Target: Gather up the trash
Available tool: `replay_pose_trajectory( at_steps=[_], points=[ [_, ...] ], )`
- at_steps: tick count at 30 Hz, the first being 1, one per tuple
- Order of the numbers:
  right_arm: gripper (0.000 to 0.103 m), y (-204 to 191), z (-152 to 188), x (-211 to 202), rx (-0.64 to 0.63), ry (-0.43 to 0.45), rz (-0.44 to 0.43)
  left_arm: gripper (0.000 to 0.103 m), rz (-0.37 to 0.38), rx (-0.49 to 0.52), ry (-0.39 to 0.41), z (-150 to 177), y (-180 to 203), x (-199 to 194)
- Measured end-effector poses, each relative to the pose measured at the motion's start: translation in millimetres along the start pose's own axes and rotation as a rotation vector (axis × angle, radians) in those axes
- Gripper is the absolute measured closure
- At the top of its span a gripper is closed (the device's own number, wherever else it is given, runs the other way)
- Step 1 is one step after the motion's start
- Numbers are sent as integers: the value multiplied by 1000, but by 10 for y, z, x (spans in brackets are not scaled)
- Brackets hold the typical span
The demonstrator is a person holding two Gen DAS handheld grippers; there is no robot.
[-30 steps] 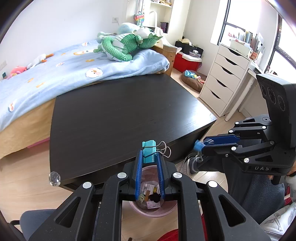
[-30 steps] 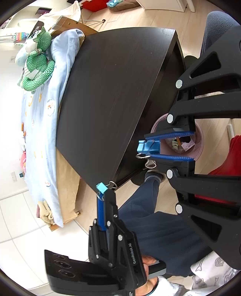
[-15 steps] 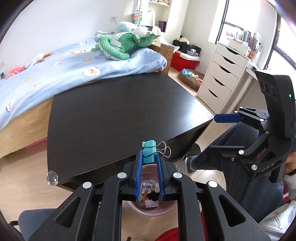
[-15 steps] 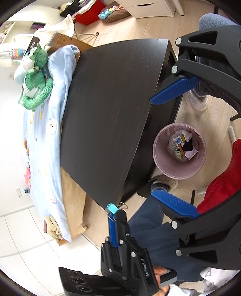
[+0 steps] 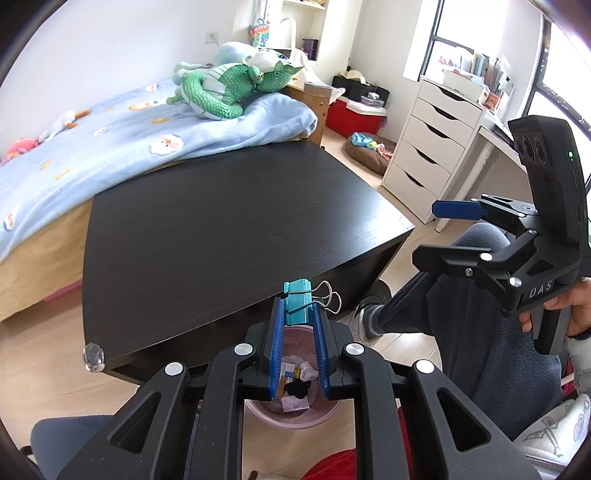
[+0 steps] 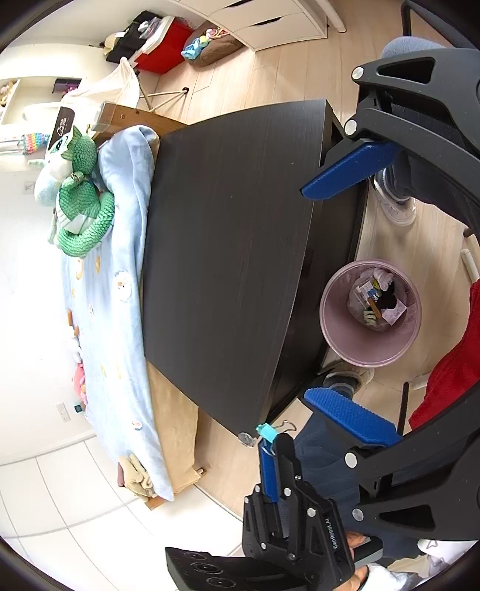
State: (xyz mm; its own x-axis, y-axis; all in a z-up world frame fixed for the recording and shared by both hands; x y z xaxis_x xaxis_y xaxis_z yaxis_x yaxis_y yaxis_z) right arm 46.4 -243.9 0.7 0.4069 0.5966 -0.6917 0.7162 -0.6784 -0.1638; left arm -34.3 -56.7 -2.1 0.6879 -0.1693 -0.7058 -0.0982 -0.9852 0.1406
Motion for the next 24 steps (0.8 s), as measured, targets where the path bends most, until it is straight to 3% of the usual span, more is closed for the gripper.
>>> replay_pose_trajectory(
  at_steps=[6, 10, 12, 13, 14, 16, 19, 24],
  points=[
    [3, 61, -36, -65, 19, 20, 12, 87, 11, 26, -4, -12, 68, 5],
    [3, 113, -36, -54, 44, 20, 9, 80, 18, 35, -13, -13, 97, 51],
    [3, 133, -30, -47, 50, 18, 11, 48, 23, 25, -6, -23, 97, 62],
    [3, 138, -27, -43, 52, 16, 12, 41, 22, 18, 3, -26, 91, 63],
    [3, 138, -25, -42, 52, 15, 12, 26, 20, 11, 9, -30, 81, 64],
    [3, 140, -26, -33, 51, 15, 20, 15, 19, -8, 27, -39, 49, 49],
    [3, 143, -21, -16, 54, 12, 28, 8, -4, -15, 29, -43, 20, 58],
    [3, 134, -24, -5, 51, 17, 34, 8, -47, -45, 37, -38, -72, 58]
  ],
)
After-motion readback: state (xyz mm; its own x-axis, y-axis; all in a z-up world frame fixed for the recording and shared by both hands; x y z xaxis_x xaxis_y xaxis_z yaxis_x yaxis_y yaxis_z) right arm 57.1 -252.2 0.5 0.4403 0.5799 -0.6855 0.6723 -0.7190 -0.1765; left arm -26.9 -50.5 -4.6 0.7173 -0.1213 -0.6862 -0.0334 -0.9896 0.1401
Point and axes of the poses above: each gripper's, at about its wrist camera, not at the fingertips, and x roughly the way its jaws point, y to its right, z to its underside, the point moved 2 cm from there along x, roughly the way its jaws point, and after that the axes turned 5 degrees about y, right-handed, at the moved point
